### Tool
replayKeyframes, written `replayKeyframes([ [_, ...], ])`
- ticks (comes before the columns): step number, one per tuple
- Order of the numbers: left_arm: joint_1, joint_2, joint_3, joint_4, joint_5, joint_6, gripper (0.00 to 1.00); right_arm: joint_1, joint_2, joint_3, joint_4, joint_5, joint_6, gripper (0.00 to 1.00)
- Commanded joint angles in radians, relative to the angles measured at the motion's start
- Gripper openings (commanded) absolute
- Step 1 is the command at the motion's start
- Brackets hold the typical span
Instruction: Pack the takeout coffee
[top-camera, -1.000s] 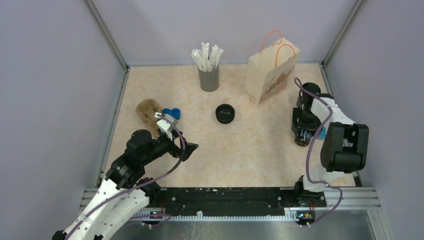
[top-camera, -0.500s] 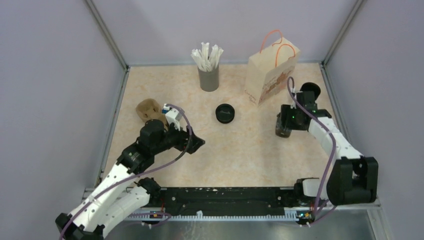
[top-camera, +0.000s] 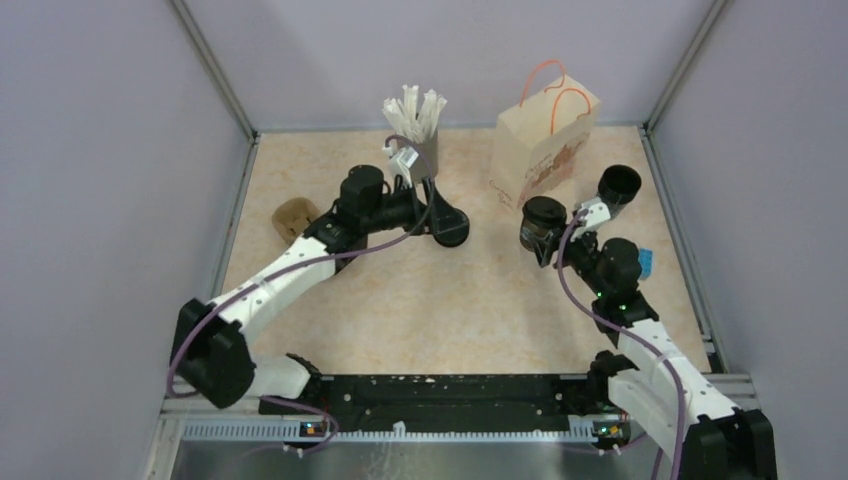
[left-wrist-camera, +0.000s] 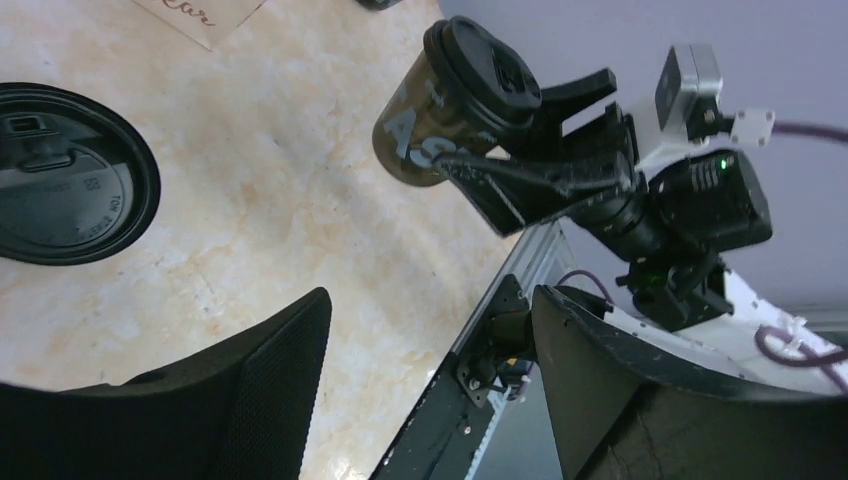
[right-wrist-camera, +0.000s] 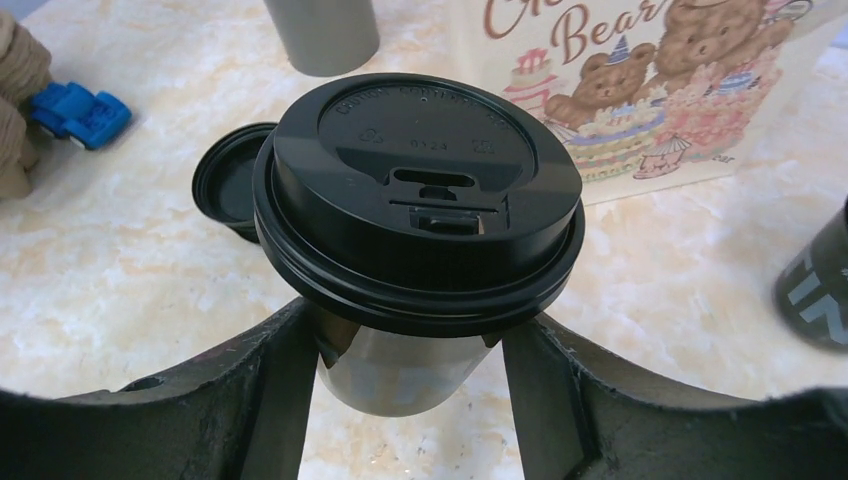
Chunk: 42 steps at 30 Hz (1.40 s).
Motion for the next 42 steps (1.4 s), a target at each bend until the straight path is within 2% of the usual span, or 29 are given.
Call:
replayKeyframes([
  [1,-0.002,0.132,0.048,0.239,0.078,-0.132,0.79,0.063,-0.004,-0.070,0.245,0.068,-0.061,0.62],
  [9,-0.024,0.331,0.067,0.403,0.092,-0.145,0.79,0.158,0.123,-0.170,0.447,0.182,-0.041,0.65],
  [14,-0.040,0.415,0.093,0.405,0.098,-0.102,0.76,0.171,0.149,-0.150,0.430,0.230,-0.027,0.66],
  [17,-0.042,0.438,0.089,0.430,0.088,-0.100,0.76,0.183,0.209,-0.088,0.334,0.269,0.071,0.66],
  [19,-0.044,0.452,0.087,0.445,0.091,-0.105,0.76,0.241,0.233,-0.089,0.323,0.329,0.101,0.66],
  [22,-0.045,0.468,0.085,0.449,0.098,-0.100,0.76,0.366,0.247,-0.127,0.367,0.505,0.108,0.67],
  [26,-0.045,0.473,0.063,0.454,0.100,-0.089,0.76,0.440,0.240,-0.191,0.445,0.638,0.110,0.67],
  [29,-0.047,0.483,0.042,0.465,0.113,-0.090,0.76,0.448,0.238,-0.256,0.565,0.654,0.110,0.68],
  [36,-0.055,0.507,0.043,0.493,0.145,-0.085,0.76,0.453,0.343,-0.241,0.597,0.652,0.118,0.69],
  [42,-0.058,0.517,0.046,0.467,0.147,-0.058,0.75,0.543,0.439,-0.275,0.724,0.771,0.070,0.73],
])
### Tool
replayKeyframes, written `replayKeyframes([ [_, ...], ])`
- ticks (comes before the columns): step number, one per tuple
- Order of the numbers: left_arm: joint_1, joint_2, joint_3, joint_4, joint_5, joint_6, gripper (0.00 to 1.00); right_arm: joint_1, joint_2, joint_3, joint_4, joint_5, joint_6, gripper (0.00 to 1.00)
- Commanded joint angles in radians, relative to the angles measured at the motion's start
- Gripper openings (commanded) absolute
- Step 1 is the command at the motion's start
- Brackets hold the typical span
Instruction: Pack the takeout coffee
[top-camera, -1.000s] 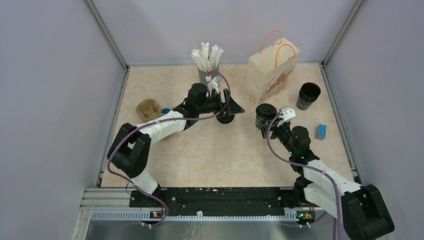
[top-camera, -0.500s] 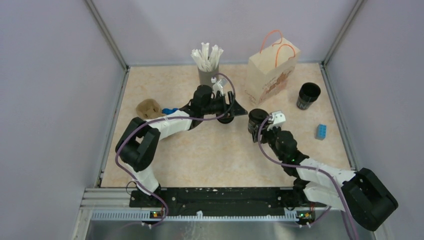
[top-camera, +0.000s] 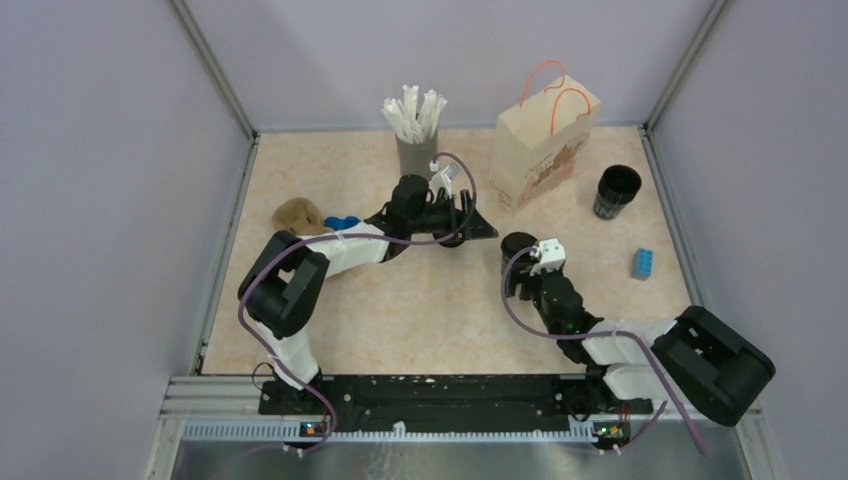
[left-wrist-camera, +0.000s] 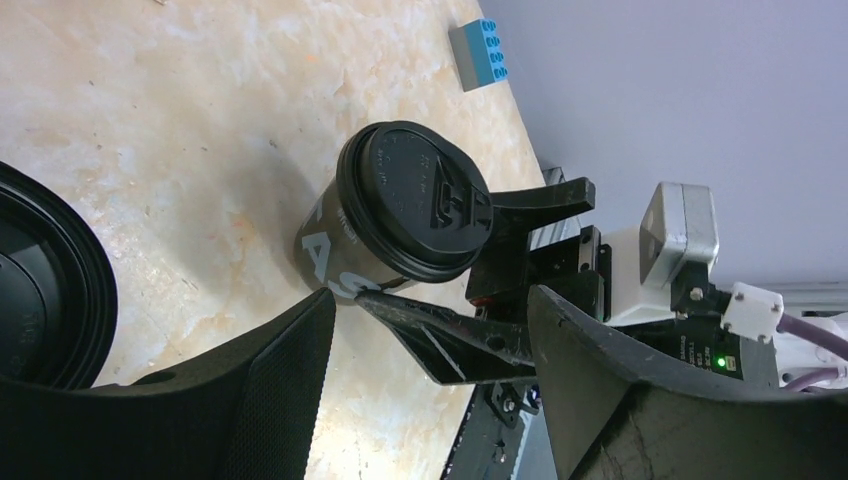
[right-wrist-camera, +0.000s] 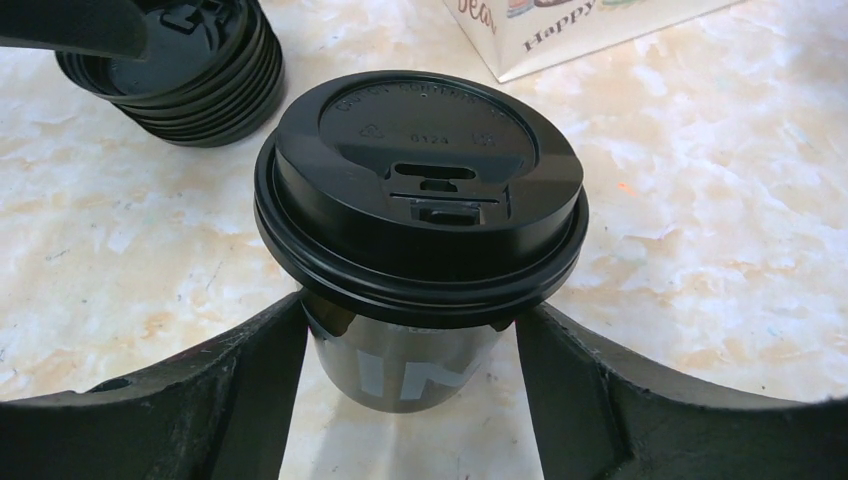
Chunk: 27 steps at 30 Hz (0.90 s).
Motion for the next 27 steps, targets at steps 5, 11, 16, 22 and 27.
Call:
replayKeyframes([
  [5,-0.007,0.005,-0.004,0.020,0.016,0.062,0.75,0.104,0.041,-0.018,0.200,0.154,-0.064,0.78],
  [11,-0.013,0.018,-0.009,0.020,0.020,0.070,0.75,0.110,0.034,-0.015,0.156,0.157,-0.046,0.79],
  [16,-0.015,0.014,-0.010,-0.014,0.002,0.102,0.74,0.110,0.028,0.015,0.068,0.154,-0.016,0.71],
  [22,-0.007,-0.041,0.005,-0.115,-0.092,0.166,0.74,0.111,0.065,0.108,-0.081,0.140,0.031,0.78],
  [27,0.017,-0.078,-0.012,-0.143,-0.124,0.171,0.74,0.108,0.136,0.255,-0.279,0.158,0.078,0.81],
])
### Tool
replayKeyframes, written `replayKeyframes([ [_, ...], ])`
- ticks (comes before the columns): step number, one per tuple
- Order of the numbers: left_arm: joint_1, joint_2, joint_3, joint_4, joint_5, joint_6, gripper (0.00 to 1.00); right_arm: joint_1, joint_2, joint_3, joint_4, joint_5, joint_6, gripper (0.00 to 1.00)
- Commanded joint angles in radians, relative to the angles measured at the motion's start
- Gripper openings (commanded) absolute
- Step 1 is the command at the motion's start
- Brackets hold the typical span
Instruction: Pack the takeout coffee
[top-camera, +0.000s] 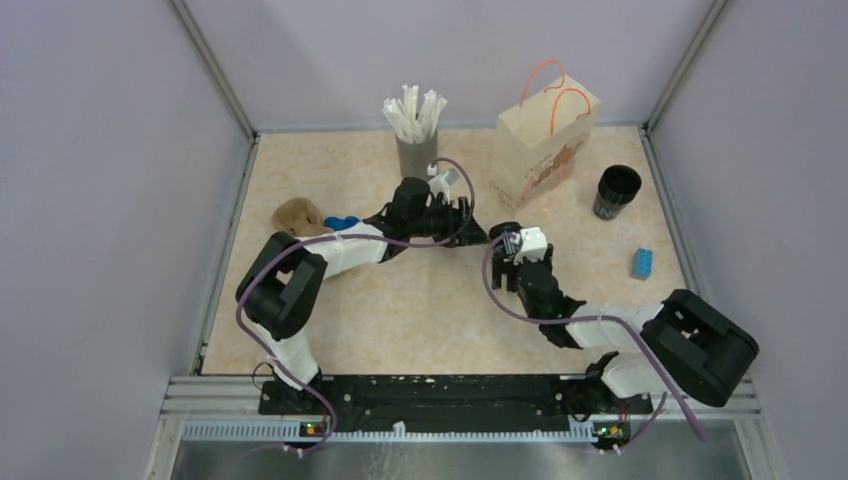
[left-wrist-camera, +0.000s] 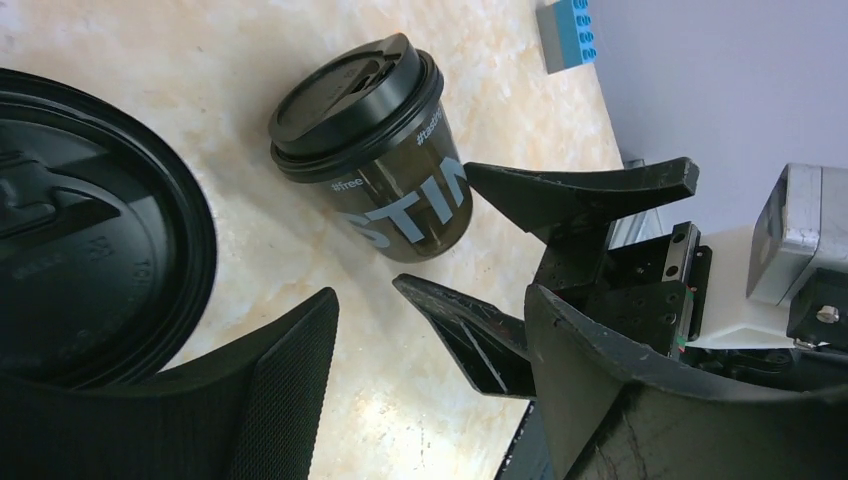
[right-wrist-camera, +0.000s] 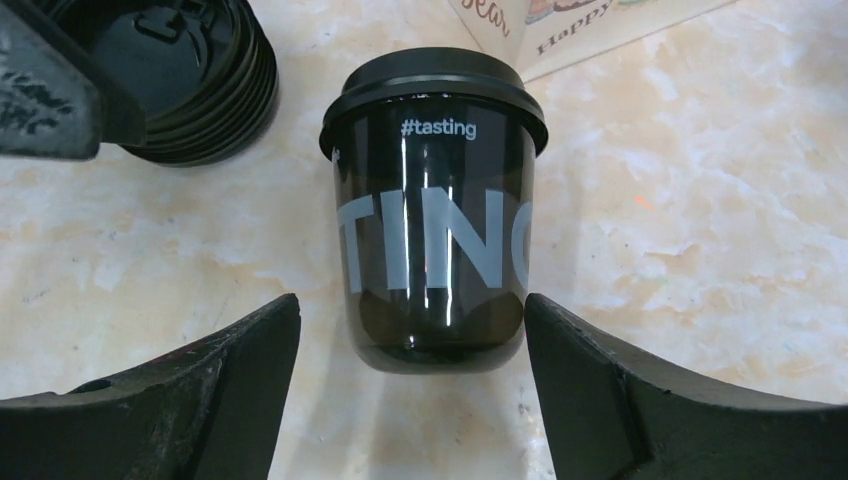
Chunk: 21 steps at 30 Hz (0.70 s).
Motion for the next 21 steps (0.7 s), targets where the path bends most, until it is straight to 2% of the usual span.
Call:
replayKeyframes([
  [1,0.025,-0.075,-0.010,-0.023,-0.040,0.036,0.73,0.011,0.038,0.162,-0.235,0.024,0.070,0.81],
  [8,0.072,-0.125,-0.039,-0.069,-0.041,0.041,0.73,-0.056,0.037,0.376,-0.596,-0.013,0.110,0.83],
  [14,0.120,-0.167,-0.091,-0.058,-0.038,0.027,0.73,-0.142,0.061,0.479,-0.735,-0.182,0.074,0.83],
  [16,0.127,-0.176,-0.105,-0.052,-0.036,0.026,0.73,-0.172,0.098,0.550,-0.831,-0.271,0.051,0.83],
  [21,0.136,-0.190,-0.134,-0.030,-0.035,0.023,0.73,-0.180,0.215,0.697,-0.958,-0.306,-0.006,0.83],
])
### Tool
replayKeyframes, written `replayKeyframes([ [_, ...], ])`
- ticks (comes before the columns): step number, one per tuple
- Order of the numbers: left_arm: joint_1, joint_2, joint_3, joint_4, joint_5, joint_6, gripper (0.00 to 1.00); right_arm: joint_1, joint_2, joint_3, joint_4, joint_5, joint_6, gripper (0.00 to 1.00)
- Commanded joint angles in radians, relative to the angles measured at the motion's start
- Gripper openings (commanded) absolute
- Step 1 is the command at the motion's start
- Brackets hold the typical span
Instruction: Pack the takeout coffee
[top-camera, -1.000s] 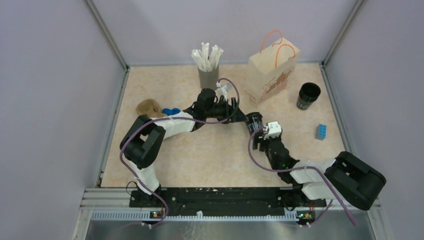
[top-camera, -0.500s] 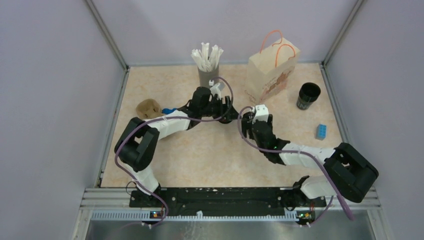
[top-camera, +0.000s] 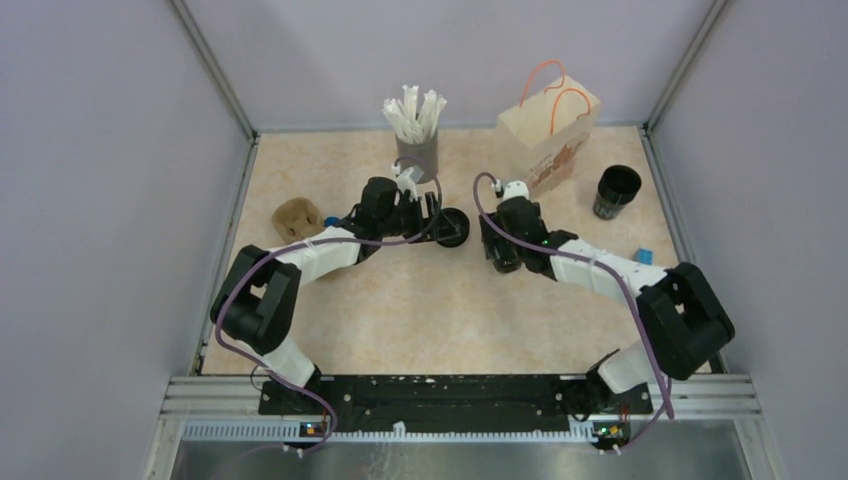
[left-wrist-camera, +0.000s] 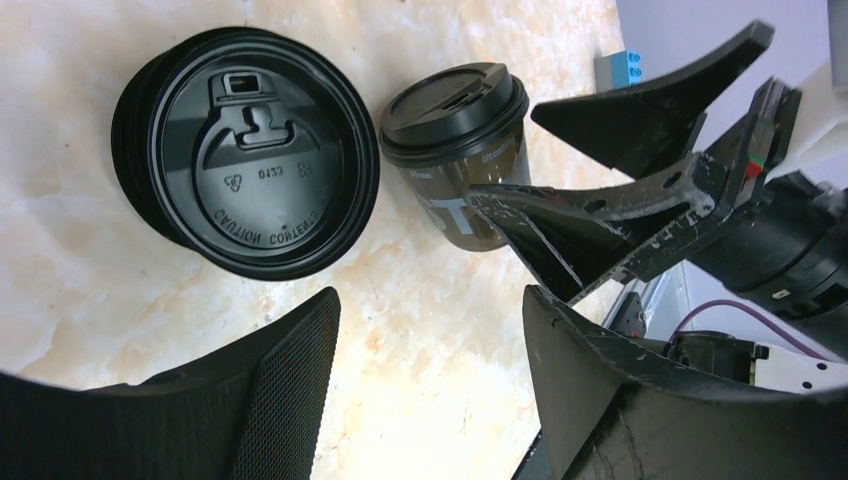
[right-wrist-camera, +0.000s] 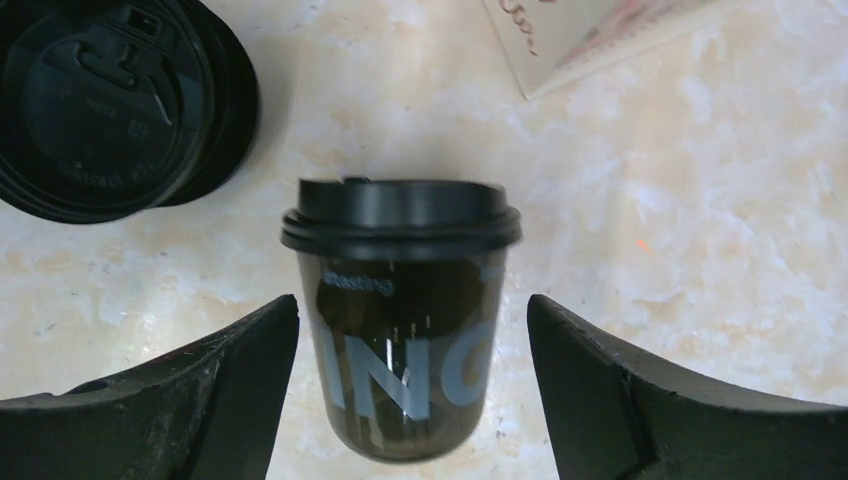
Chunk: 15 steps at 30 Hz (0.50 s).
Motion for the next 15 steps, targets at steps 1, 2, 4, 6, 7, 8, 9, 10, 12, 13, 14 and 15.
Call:
replayKeyframes([
  [1,0.005,-0.048,-0.025,0.041,0.000,-0.001,0.73,-0.008,0.094,0.133,-0.144,-0.092,-0.060,0.83],
  [2,0.006,-0.048,-0.028,0.040,0.000,-0.003,0.73,-0.011,0.123,0.154,-0.161,-0.091,-0.058,0.83],
  [4,0.008,-0.050,-0.034,0.041,0.003,-0.003,0.73,-0.014,0.176,0.196,-0.199,-0.076,-0.059,0.82],
  [6,0.008,-0.053,-0.037,0.041,0.006,-0.005,0.72,-0.016,0.214,0.217,-0.211,-0.070,-0.063,0.80],
  [7,0.008,-0.055,-0.040,0.040,0.006,-0.005,0.72,-0.016,0.224,0.217,-0.208,-0.068,-0.064,0.78],
  [8,0.008,-0.058,-0.041,0.038,0.006,-0.004,0.72,-0.016,0.226,0.212,-0.201,-0.067,-0.063,0.75],
  [9,0.008,-0.060,-0.041,0.034,0.007,-0.004,0.72,-0.016,0.218,0.205,-0.188,-0.068,-0.063,0.72],
  [10,0.008,-0.063,-0.040,0.029,0.008,-0.006,0.72,-0.016,0.202,0.181,-0.168,-0.067,-0.063,0.69],
  [12,0.009,-0.069,-0.035,0.022,0.025,-0.021,0.72,-0.015,0.150,0.129,-0.109,-0.062,-0.068,0.66],
  [13,0.009,-0.073,-0.035,0.021,0.036,-0.033,0.71,-0.015,0.119,0.095,-0.070,-0.064,-0.078,0.66],
  [14,0.009,-0.077,-0.034,0.024,0.048,-0.051,0.71,-0.015,0.071,0.058,-0.035,-0.069,-0.089,0.65],
  [15,0.008,-0.079,-0.037,0.032,0.062,-0.072,0.71,-0.016,0.029,0.018,0.031,-0.074,-0.106,0.65],
])
